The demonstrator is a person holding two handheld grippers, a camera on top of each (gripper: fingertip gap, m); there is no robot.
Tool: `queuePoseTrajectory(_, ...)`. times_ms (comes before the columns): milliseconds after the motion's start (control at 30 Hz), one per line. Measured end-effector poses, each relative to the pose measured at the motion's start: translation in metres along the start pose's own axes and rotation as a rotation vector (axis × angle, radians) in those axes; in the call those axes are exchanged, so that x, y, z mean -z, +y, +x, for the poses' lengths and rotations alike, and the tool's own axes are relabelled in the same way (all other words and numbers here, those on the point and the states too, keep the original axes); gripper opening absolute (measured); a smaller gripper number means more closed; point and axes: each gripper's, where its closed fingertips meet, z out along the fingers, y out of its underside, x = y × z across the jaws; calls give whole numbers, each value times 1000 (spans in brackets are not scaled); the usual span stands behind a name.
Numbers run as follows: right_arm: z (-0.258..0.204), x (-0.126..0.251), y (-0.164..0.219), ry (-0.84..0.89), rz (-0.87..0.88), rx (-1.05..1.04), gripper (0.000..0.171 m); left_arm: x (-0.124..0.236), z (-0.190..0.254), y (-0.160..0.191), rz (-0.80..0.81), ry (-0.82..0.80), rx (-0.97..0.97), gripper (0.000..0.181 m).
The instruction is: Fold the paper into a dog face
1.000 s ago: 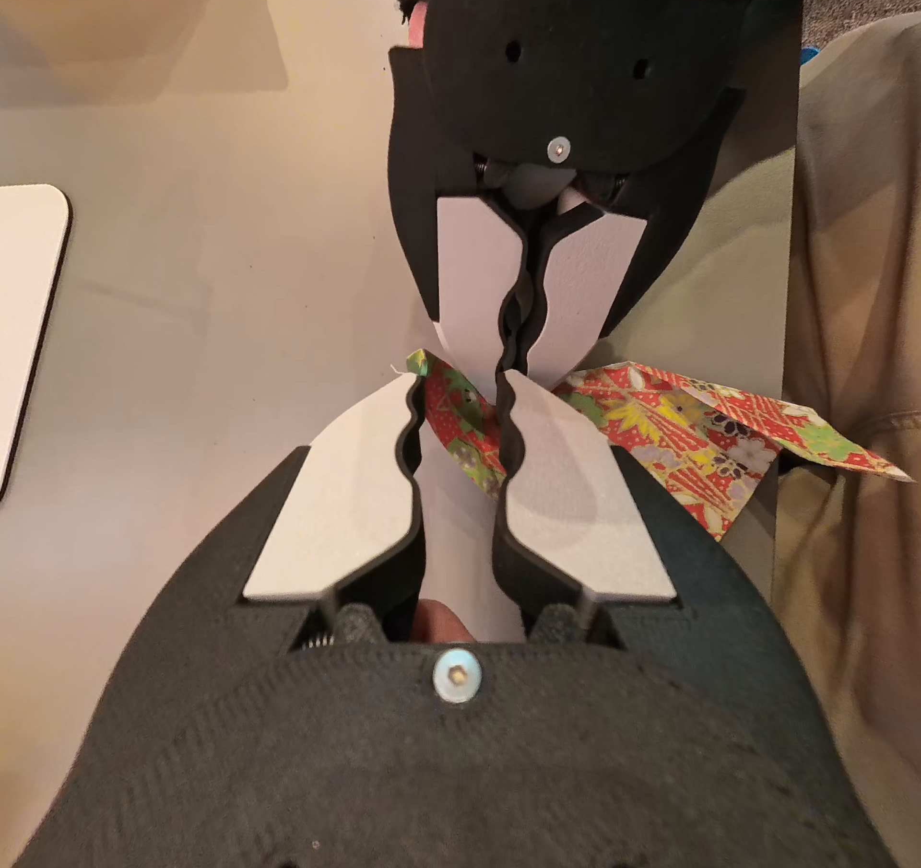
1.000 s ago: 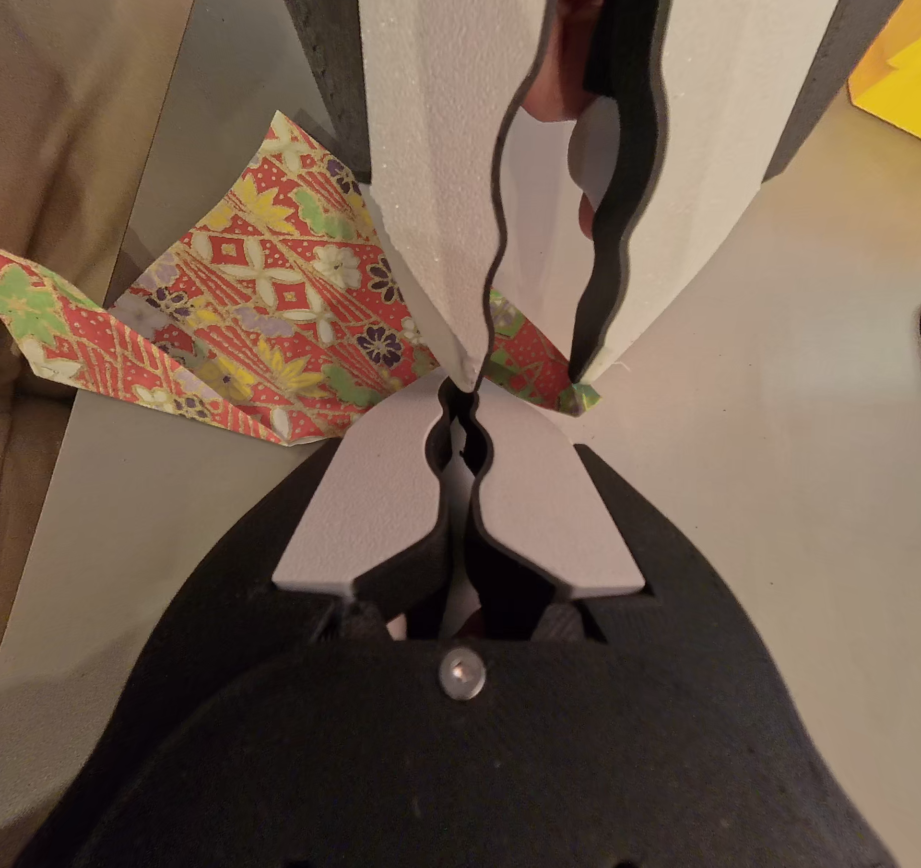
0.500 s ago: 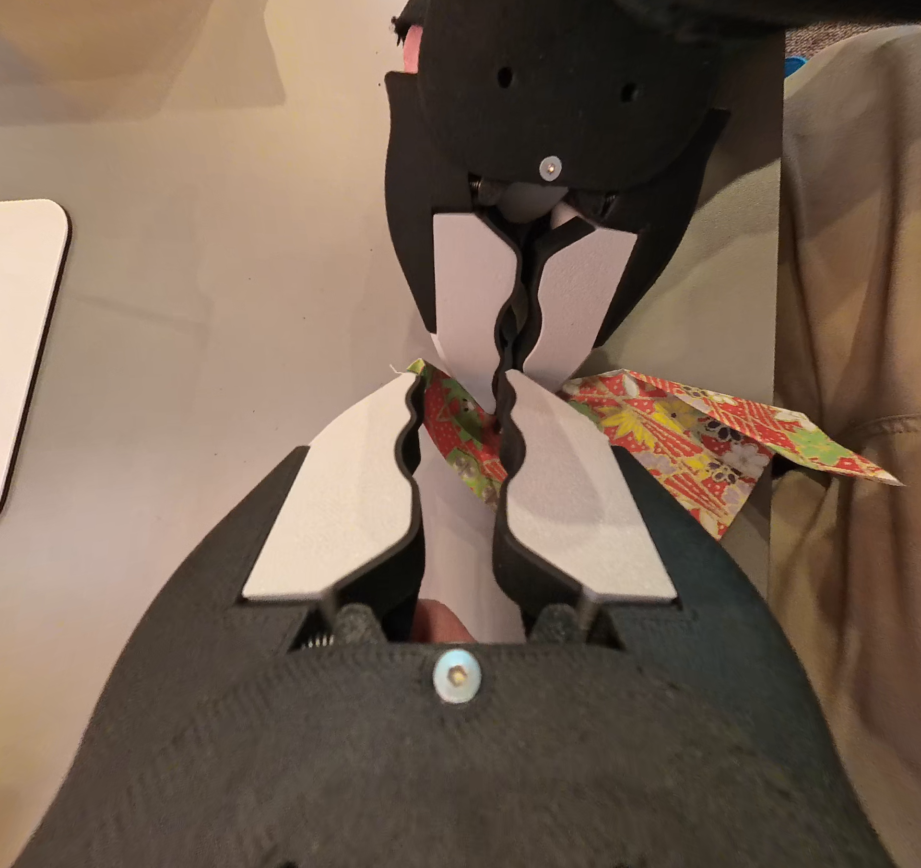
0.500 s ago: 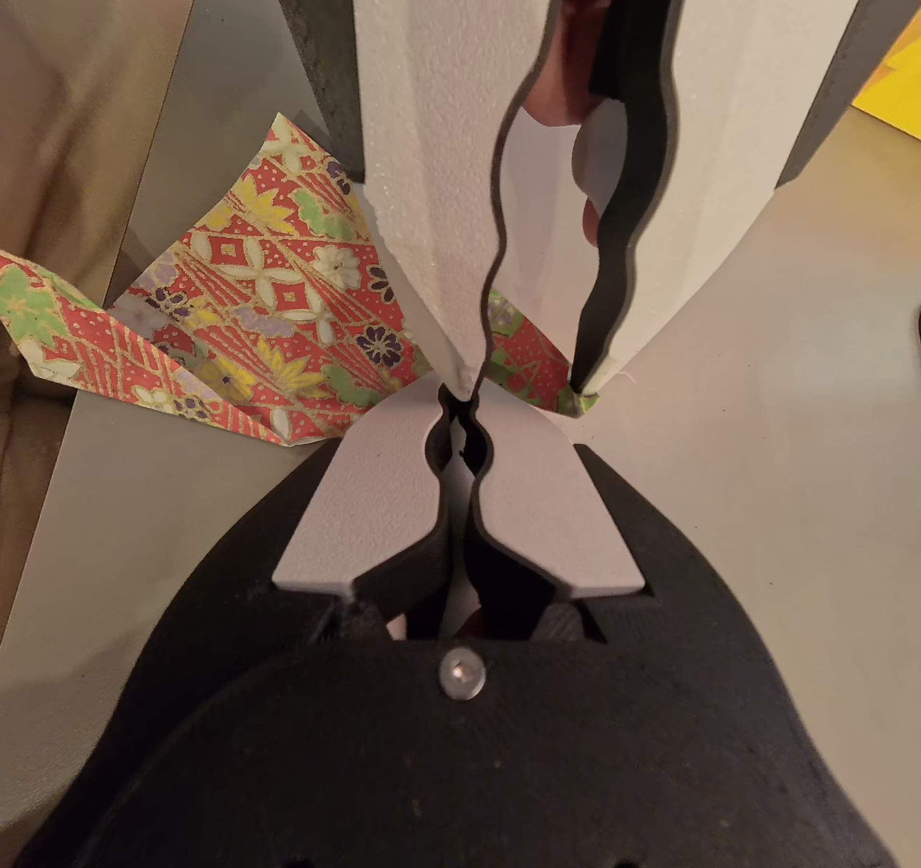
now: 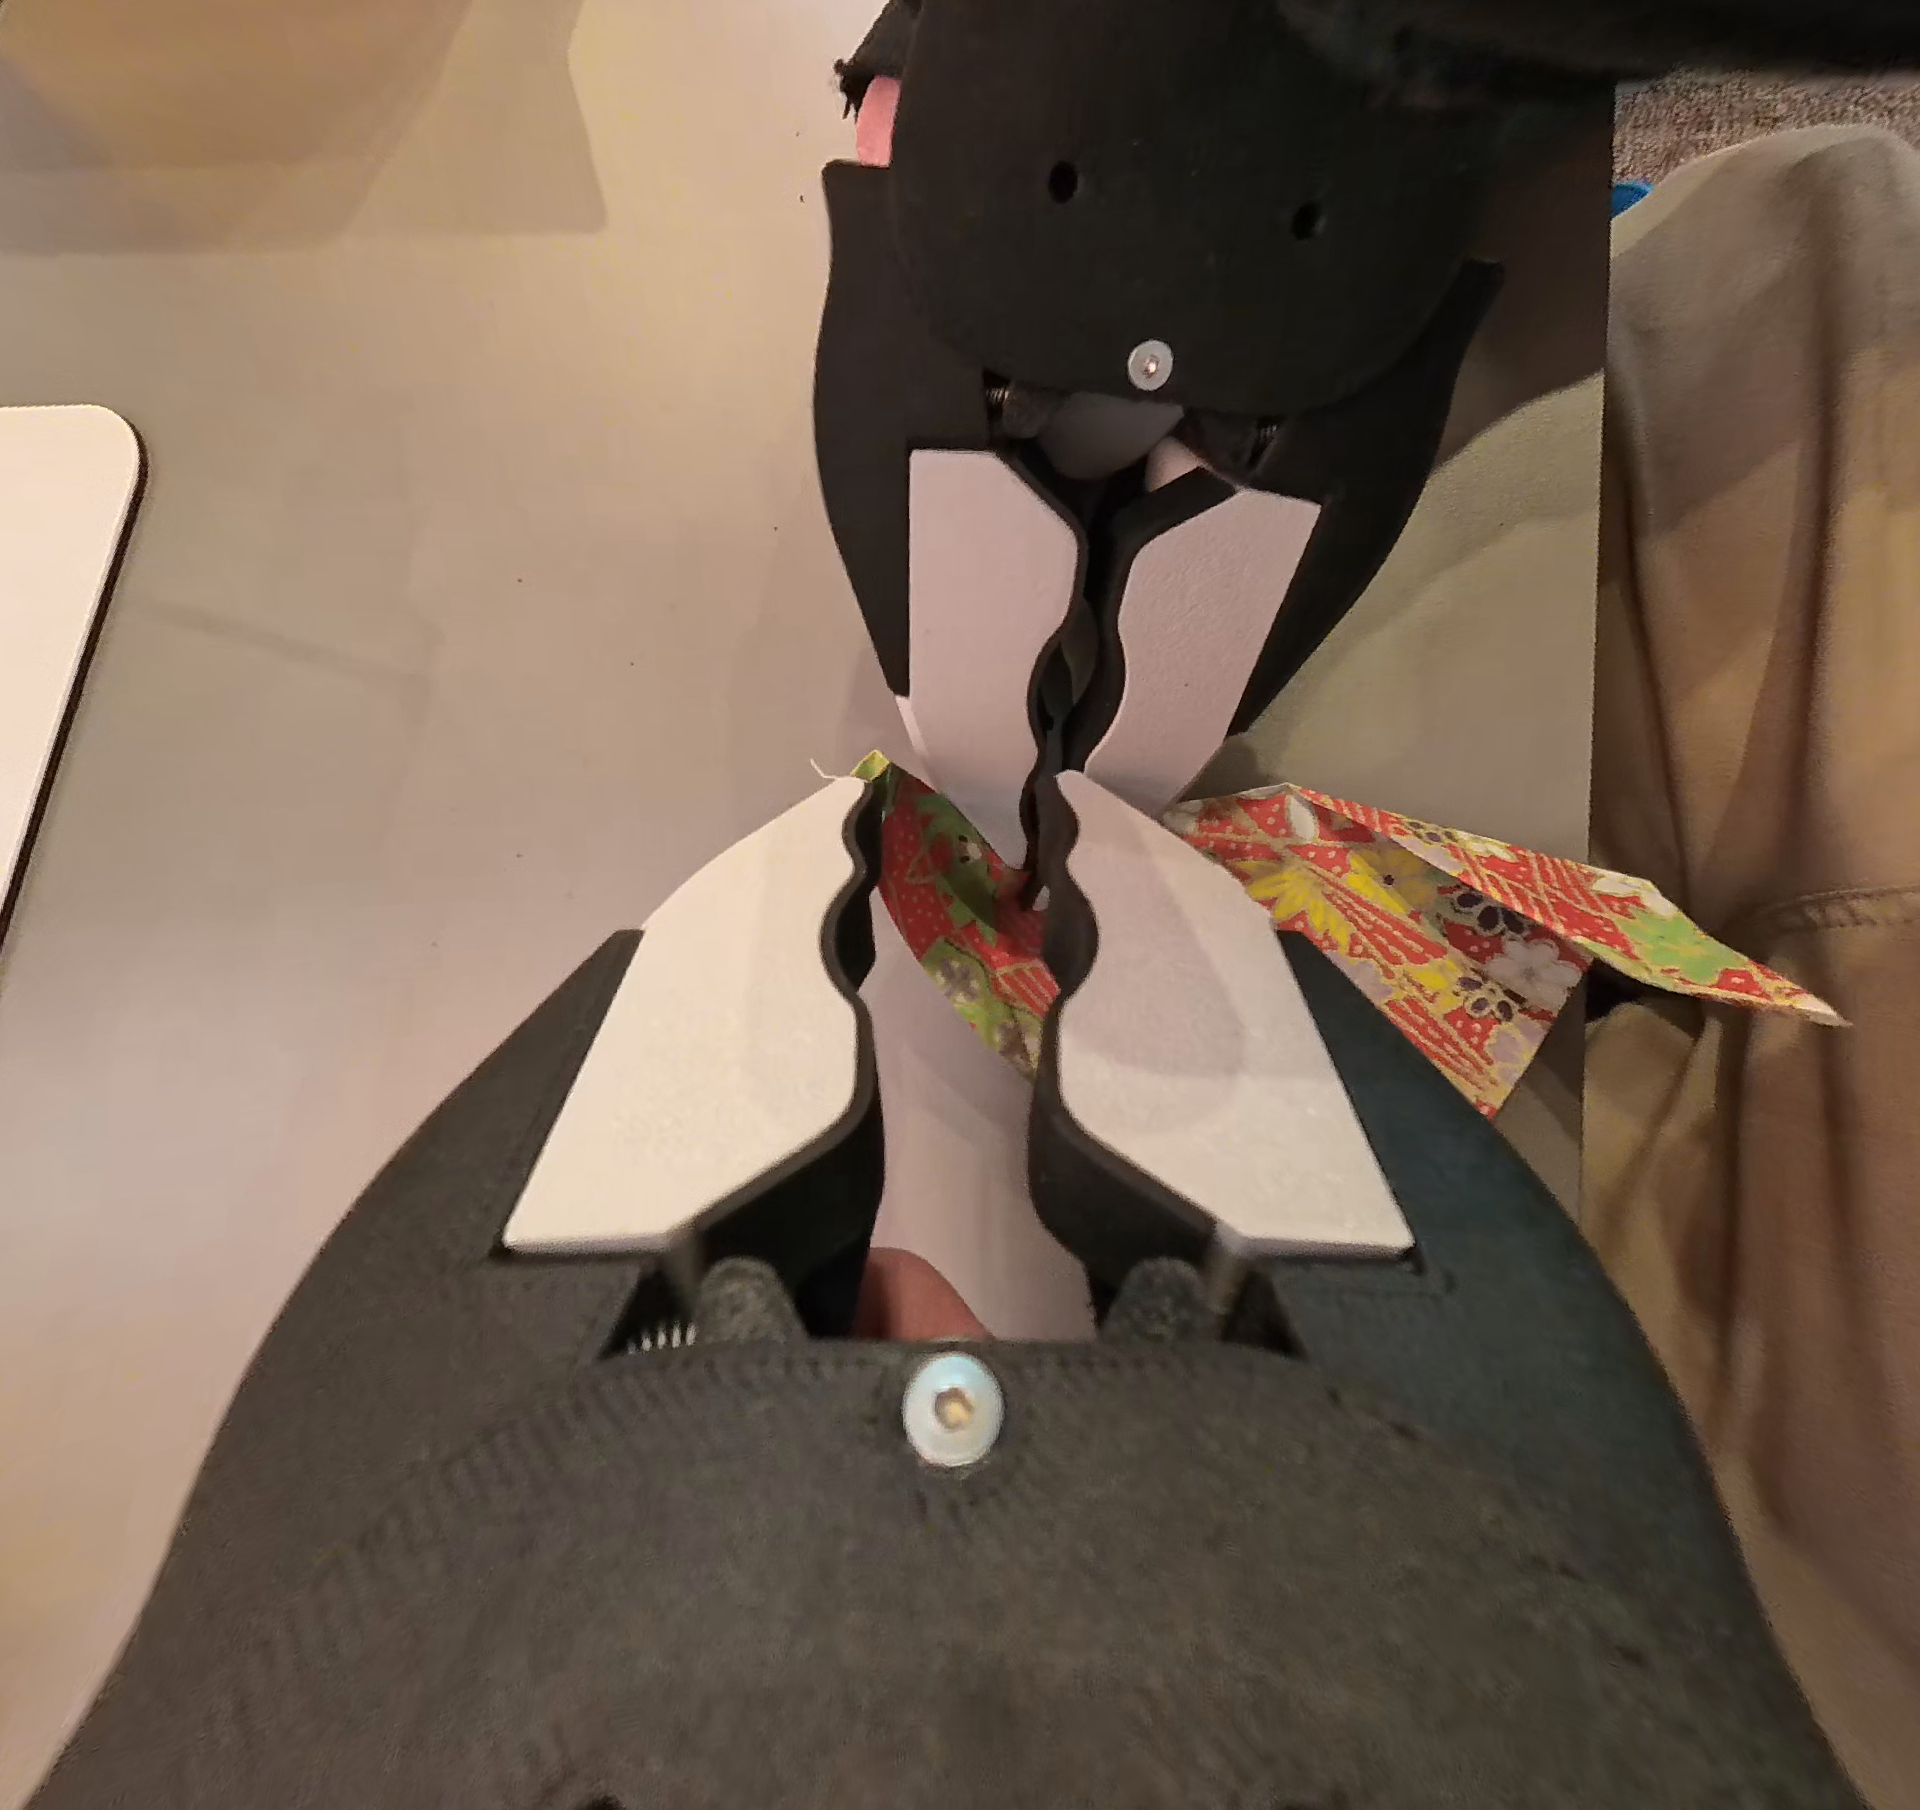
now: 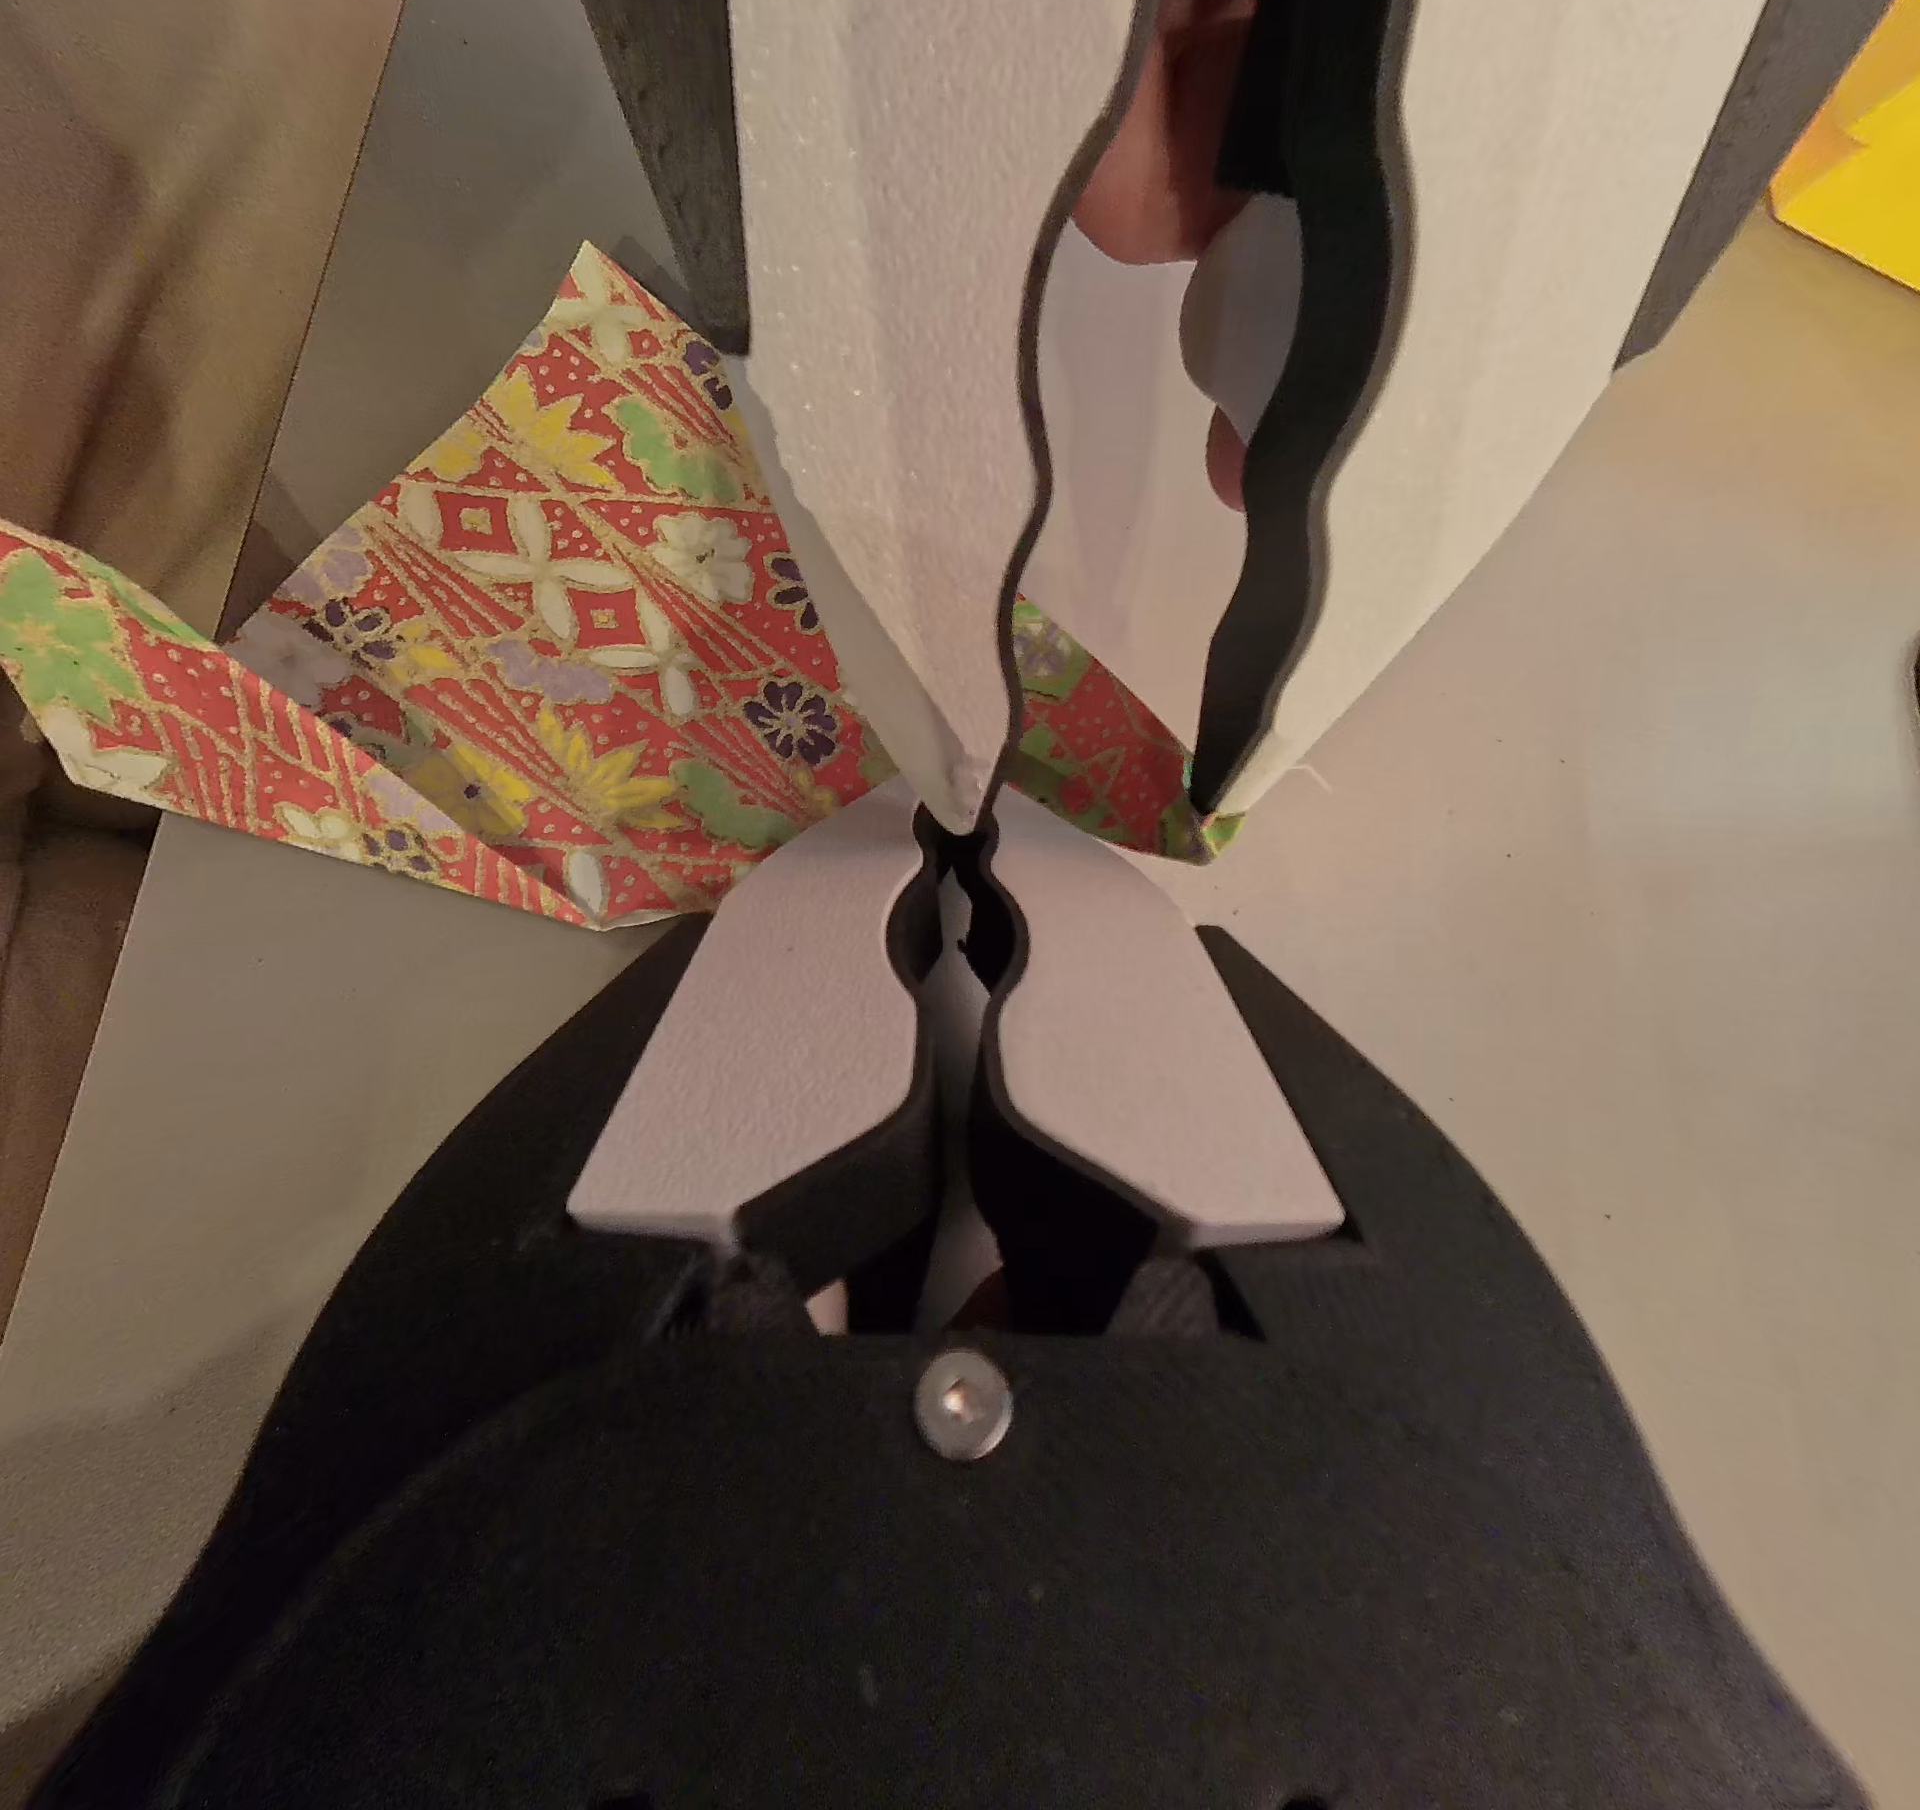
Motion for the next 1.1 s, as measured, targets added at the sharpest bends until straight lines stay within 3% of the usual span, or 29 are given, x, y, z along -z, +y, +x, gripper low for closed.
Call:
queuePoseTrajectory(767, 0, 0, 0, 0, 0, -1, 0, 6, -1, -7, 91, 17, 84, 29)
queuePoseTrajectory(1100, 0, 0, 0, 0, 0, 0, 0, 18, -16, -11, 144, -48, 114, 31)
